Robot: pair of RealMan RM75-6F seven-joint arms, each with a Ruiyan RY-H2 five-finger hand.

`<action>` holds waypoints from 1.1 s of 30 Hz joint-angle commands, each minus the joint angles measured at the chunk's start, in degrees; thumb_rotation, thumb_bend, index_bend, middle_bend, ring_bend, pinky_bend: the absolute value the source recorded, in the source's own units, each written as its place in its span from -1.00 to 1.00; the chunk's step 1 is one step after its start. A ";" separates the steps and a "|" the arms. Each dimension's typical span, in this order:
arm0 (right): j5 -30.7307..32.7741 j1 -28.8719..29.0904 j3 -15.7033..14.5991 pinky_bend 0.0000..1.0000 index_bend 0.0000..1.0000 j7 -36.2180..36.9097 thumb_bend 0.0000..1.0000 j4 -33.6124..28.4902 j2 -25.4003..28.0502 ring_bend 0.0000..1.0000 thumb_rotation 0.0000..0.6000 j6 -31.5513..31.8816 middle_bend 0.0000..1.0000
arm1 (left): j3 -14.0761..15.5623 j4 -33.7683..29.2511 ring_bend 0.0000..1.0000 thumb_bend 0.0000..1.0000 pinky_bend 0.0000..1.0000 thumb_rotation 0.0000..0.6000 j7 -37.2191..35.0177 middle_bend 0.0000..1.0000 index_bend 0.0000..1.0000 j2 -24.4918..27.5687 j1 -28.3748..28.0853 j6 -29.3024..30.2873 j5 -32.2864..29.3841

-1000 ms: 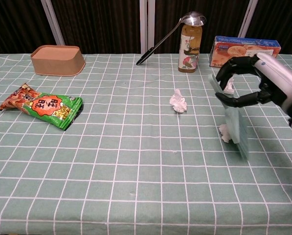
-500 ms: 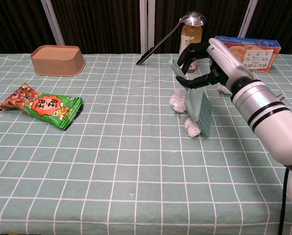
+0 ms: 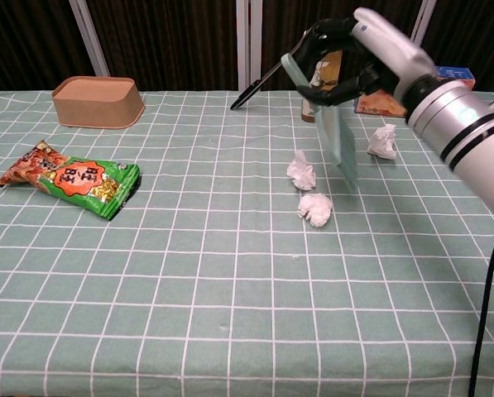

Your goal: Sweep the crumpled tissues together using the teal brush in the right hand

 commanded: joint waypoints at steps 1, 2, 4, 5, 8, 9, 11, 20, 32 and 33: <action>-2.50 0.53 -1.28 -0.89 0.25 5.41 -0.33 -6.26 11.56 -0.44 1.00 -3.85 0.24 | -0.05 -0.14 -1.00 -0.75 -1.00 1.00 0.20 -0.93 -0.84 0.04 -0.10 -0.10 0.00; -2.61 0.84 -1.54 -0.89 0.25 6.22 -0.32 -6.51 13.41 -0.44 1.00 -5.09 0.24 | -0.08 -0.23 -1.00 -0.76 -1.00 1.00 0.31 -0.93 -0.84 0.06 -0.12 -0.14 -0.02; -2.36 1.76 -1.81 -0.89 0.25 7.98 -0.31 -6.08 16.48 -0.44 1.00 -7.78 0.24 | -0.08 -0.47 -1.00 -0.75 -1.00 1.00 0.64 -0.93 -0.84 0.16 -0.16 -0.21 -0.06; -2.16 2.26 -1.94 -0.89 0.25 8.70 -0.30 -5.44 17.33 -0.44 1.00 -8.99 0.24 | -0.10 -0.61 -1.00 -0.75 -1.00 1.00 0.79 -0.93 -0.84 0.20 -0.17 -0.26 -0.10; -1.83 4.08 -2.58 -0.89 0.26 10.93 -0.28 -1.75 18.51 -0.44 1.00 -12.39 0.24 | -0.08 -1.12 -1.00 -0.76 -1.00 1.00 1.30 -0.93 -0.84 0.39 -0.10 -0.20 -0.17; -1.88 4.87 -2.93 -0.89 0.26 11.59 -0.28 0.26 18.40 -0.44 1.00 -13.47 0.24 | -0.10 -1.34 -1.00 -0.76 -1.00 1.00 1.56 -0.93 -0.84 0.47 -0.06 -0.14 -0.22; -1.77 6.28 -3.38 -0.89 0.26 12.43 -0.25 3.51 17.65 -0.44 1.00 -15.36 0.24 | -0.15 -1.69 -1.00 -0.75 -1.00 1.00 1.88 -0.93 -0.84 0.62 -0.02 -0.11 -0.35; -5.05 11.27 -8.34 -0.89 0.29 19.60 -0.15 20.27 9.73 -0.44 1.00 -18.52 0.25 | -0.17 -3.20 -1.00 -0.75 -1.00 1.00 3.41 -0.93 -0.84 1.14 0.34 0.05 -0.95; -10.49 14.57 -15.75 -0.89 0.34 32.97 -0.14 37.17 -0.48 -0.44 1.00 -15.95 0.29 | -0.10 -5.07 -1.00 -0.75 -1.00 1.00 5.15 -0.93 -0.84 1.76 1.10 0.42 -1.90; -10.59 14.34 -16.19 -0.89 0.35 34.77 -0.14 38.31 -1.31 -0.44 1.00 -15.32 0.29 | -0.11 -5.24 -1.00 -0.75 -1.00 1.00 5.33 -0.93 -0.84 1.82 1.12 0.41 -1.95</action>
